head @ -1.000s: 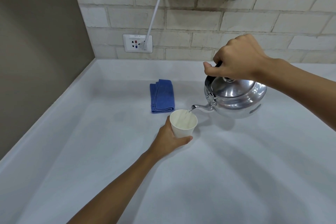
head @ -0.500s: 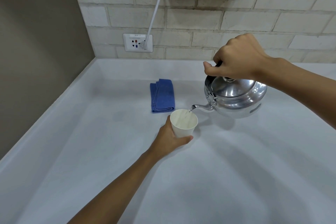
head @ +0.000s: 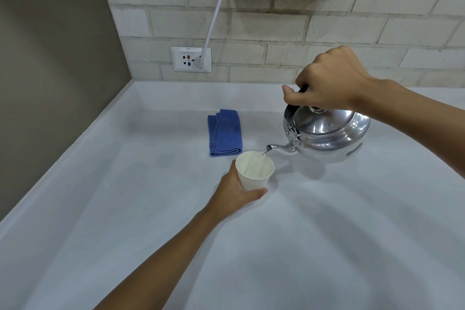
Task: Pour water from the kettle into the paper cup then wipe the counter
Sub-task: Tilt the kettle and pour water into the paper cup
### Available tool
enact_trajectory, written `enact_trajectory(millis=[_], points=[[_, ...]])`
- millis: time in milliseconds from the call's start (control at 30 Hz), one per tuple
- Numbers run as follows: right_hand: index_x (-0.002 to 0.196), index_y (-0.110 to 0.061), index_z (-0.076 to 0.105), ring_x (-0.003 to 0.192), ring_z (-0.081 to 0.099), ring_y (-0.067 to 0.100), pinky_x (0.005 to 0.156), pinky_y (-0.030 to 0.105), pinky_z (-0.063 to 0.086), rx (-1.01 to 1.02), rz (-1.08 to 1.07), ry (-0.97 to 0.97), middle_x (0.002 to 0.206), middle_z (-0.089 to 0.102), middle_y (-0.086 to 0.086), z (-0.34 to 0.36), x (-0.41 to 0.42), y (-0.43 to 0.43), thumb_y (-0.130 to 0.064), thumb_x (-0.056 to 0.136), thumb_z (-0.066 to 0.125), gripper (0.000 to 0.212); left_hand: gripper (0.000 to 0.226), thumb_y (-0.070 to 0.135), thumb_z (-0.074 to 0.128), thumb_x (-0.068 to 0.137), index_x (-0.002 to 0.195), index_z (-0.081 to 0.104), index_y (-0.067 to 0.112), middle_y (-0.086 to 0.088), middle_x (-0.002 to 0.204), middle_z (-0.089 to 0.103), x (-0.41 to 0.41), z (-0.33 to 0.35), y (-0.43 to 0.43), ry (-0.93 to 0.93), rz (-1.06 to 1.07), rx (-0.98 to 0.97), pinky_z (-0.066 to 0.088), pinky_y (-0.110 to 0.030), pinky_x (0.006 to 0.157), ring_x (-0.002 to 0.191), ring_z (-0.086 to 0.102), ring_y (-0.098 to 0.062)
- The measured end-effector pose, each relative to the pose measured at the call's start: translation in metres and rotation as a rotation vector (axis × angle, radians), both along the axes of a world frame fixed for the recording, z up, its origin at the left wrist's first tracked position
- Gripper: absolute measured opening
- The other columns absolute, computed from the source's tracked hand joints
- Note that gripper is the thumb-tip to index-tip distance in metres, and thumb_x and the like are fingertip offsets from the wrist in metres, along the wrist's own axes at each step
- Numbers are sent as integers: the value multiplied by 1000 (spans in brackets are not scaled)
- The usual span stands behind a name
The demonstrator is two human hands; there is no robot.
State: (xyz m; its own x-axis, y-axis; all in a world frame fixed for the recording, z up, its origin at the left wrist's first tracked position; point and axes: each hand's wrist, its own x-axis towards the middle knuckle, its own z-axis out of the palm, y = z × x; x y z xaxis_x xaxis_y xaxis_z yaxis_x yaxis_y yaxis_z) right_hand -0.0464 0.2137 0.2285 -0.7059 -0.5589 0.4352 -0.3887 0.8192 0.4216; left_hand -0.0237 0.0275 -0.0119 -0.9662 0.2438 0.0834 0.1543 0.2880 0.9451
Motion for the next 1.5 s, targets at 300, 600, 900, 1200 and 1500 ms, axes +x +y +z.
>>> enact_trajectory(millis=[300,600,900,1200,1500], points=[[39,-12,24,42,8,17,49,23,12,7,-1,-6,37,9,-1,0,1,1,-41,78,37,51,80,51,80,56,122,33,45,22,116,52,0,0,1,-18,8,-5,43,-13,78,107,51,1],[39,-13,23,41,10,16,49,22,12,18,-2,-2,37,11,-2,2,0,3,-41,79,38,51,81,52,79,55,123,35,44,20,117,54,0,0,1,-18,13,-7,43,-14,79,108,52,-1],[39,-13,22,42,12,17,49,22,12,19,-1,21,36,10,-1,2,0,4,-41,79,36,51,79,51,79,56,120,34,46,23,114,54,1,1,0,-19,20,-19,42,-11,77,106,50,7],[40,-13,22,43,14,18,49,24,14,34,-6,12,37,14,0,2,0,6,-40,79,38,51,81,51,79,56,124,35,43,21,116,54,0,0,0,-16,15,-15,42,-11,76,106,52,1],[39,-12,24,42,13,18,49,23,14,37,-8,20,36,13,-1,3,0,6,-40,80,38,51,81,52,79,55,123,35,42,21,115,53,0,0,0,-14,21,-19,43,-12,75,106,52,0]])
